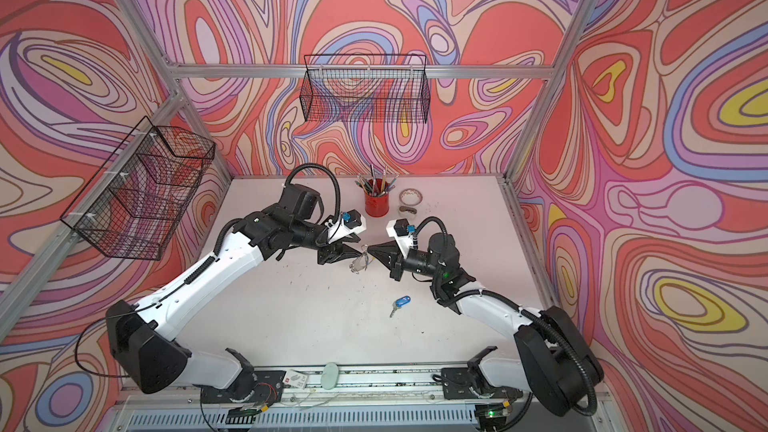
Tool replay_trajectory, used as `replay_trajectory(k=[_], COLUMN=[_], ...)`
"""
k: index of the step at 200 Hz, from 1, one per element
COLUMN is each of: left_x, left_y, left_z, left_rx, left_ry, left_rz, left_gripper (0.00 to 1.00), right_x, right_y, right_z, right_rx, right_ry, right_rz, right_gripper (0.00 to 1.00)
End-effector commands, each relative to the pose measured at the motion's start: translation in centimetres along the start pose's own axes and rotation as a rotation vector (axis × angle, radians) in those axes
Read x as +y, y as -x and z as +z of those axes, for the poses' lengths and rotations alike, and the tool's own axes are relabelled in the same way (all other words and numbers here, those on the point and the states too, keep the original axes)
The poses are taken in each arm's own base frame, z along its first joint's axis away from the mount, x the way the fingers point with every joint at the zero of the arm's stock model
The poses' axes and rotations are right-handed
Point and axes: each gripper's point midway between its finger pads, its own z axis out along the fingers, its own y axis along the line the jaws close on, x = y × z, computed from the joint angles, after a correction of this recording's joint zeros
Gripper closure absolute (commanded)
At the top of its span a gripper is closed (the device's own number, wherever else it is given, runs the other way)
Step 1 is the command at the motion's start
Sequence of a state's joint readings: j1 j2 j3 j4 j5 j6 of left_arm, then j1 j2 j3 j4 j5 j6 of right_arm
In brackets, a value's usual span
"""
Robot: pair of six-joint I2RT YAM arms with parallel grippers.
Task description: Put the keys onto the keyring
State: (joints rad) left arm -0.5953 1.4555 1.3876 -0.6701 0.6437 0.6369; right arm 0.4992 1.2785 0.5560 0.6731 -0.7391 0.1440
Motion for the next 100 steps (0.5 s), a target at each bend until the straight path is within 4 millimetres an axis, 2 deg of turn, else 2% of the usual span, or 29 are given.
replay_trajectory(k=[1,38,55,100], left_x=[-0.1,-0.1,-0.1,-0.2], left_y=[-0.3,-0.7,-0.6,-0.7], left_z=[0.2,0.7,0.9,1.7], left_rx=[0.056,0.097,0.101,0.120], left_ry=[-0.017,-0.036,-0.044,-0.062], left_rz=[0.046,0.045,0.044,0.039], left_gripper=[0.61,0.69,0.76,0.78], right_x=[0.3,0.4,0.5,0.5], right_y=[0.4,0.3,0.3,0.3], right_z=[-0.1,0.0,0.0,0.1], right_rx=[-0.011,-0.007,-0.008,-0.008], right_ry=[-0.007,-0.002,-0.002,0.001], right_rz=[-0.059,-0.062,-0.062,-0.062], right_gripper=[1.00,1.00,1.00,1.00])
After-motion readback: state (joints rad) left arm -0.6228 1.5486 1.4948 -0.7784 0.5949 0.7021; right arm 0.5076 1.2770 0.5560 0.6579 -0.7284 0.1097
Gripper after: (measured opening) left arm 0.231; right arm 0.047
